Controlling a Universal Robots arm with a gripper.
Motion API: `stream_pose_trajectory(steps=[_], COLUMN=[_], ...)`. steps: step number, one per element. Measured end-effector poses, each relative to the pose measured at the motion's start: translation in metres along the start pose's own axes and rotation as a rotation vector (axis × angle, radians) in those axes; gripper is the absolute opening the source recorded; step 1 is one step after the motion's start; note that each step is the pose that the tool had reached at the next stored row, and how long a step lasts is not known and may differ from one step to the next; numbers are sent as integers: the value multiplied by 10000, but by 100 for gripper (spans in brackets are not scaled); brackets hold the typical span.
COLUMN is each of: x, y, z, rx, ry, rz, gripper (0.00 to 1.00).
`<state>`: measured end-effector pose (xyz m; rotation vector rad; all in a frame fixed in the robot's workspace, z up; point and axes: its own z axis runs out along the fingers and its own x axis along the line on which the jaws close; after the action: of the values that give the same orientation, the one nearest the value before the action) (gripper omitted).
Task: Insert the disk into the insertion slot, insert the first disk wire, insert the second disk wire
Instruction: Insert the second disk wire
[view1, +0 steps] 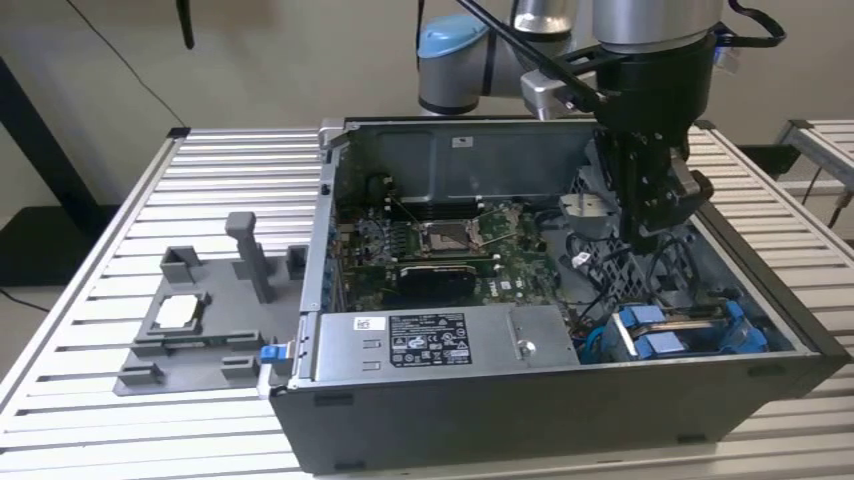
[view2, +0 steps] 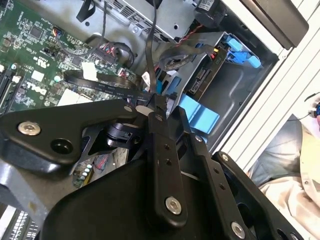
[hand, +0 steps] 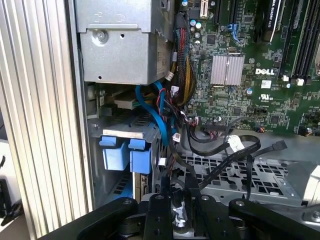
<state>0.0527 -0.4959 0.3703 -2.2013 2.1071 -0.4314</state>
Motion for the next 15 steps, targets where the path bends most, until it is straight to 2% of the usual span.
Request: stream_pose_trajectory(steps=[5, 7, 8, 15], x=[0, 0, 0, 0], y=[0, 0, 0, 0], z=[0, 0, 0, 0], rx=[0, 0, 0, 2], ry=[0, 0, -1, -2], rz=[-2, -3, -3, -8], gripper=[27, 24, 17, 16])
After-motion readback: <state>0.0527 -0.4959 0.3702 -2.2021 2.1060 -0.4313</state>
